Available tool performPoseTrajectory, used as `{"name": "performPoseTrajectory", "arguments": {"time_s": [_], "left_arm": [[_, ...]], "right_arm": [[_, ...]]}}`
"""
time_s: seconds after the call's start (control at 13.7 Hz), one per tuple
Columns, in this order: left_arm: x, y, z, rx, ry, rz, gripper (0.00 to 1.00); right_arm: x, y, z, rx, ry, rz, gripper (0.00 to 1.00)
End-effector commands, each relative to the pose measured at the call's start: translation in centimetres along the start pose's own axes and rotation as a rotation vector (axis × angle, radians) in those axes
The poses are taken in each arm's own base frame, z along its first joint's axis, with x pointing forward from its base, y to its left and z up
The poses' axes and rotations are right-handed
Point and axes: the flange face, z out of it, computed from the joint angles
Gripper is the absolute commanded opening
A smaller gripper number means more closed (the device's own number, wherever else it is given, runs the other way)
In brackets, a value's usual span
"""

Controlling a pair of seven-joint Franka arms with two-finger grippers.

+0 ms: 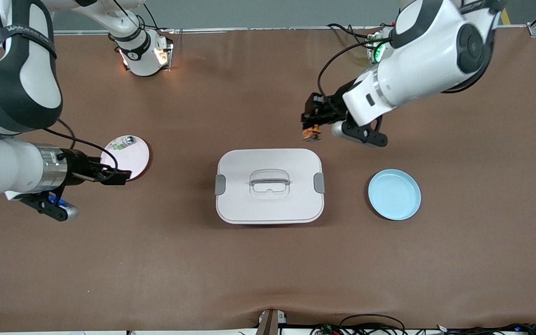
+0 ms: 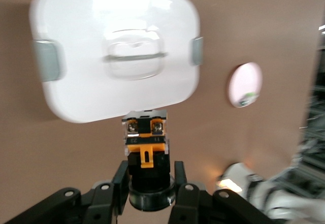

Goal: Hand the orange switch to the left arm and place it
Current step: 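Carry the switch with the left gripper while the right gripper withdraws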

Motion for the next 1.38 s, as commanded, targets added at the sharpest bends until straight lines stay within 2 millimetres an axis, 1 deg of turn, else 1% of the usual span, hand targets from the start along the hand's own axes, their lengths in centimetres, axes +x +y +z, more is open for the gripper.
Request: {"name": "performPoseTrajectory", "arguments": {"time_s": [0.0,0.15,0.22,0.29,0.44,0.51,0.66,0.73,0.95,1.02,1.09,1.24,1.31], "left_arm": [[-1.6,-2.3,-3.0,0.129,-0.012,-0.003,0.0],[-1.2,-4.7,-4.0,0.166,-0.024,-0.041,0.0],[-1.0,-5.5,-4.4,0.2,-0.008,-0.053,0.0],[-0.6,-6.6,-4.9,0.219,0.006,-0.101,0.0],[-0.2,-7.7,-5.5,0.255,0.039,-0.186,0.0],[0.3,-9.0,-6.1,0.277,0.068,-0.261,0.0],[1.1,-10.8,-6.4,0.311,0.105,-0.363,0.0],[1.6,-12.4,-7.1,0.319,0.13,-0.422,0.0],[3.0,-15.5,-8.4,0.293,0.195,-0.585,0.0],[3.4,-16.0,-8.1,0.285,0.22,-0.646,0.0],[3.8,-16.3,-7.8,0.293,0.266,-0.707,0.0],[5.1,-17.2,-5.8,0.322,0.339,-0.843,0.0],[5.9,-17.9,-4.7,0.325,0.358,-0.897,0.0]], "right_arm": [[0.2,3.0,-1.6,-0.064,0.038,-0.176,1.0],[0.6,3.8,-1.8,-0.148,0.065,-0.262,1.0],[0.8,4.2,-1.9,-0.22,0.077,-0.311,1.0],[0.9,4.5,-2.0,-0.275,0.087,-0.34,1.0],[1.2,5.3,-2.2,-0.293,0.092,-0.333,1.0],[1.4,5.6,-2.4,-0.29,0.1,-0.325,1.0],[1.7,6.6,-2.9,-0.284,0.116,-0.303,1.0],[1.0,6.8,-3.9,-0.28,0.134,-0.297,1.0],[-0.6,8.3,-6.7,-0.257,0.179,-0.278,1.0],[-1.1,9.1,-7.6,-0.238,0.193,-0.27,1.0],[-1.5,9.1,-8.1,-0.222,0.199,-0.273,1.0],[-2.0,9.1,-8.7,-0.205,0.22,-0.232,1.0],[-2.3,9.8,-9.7,-0.162,0.252,-0.202,1.0]]}}
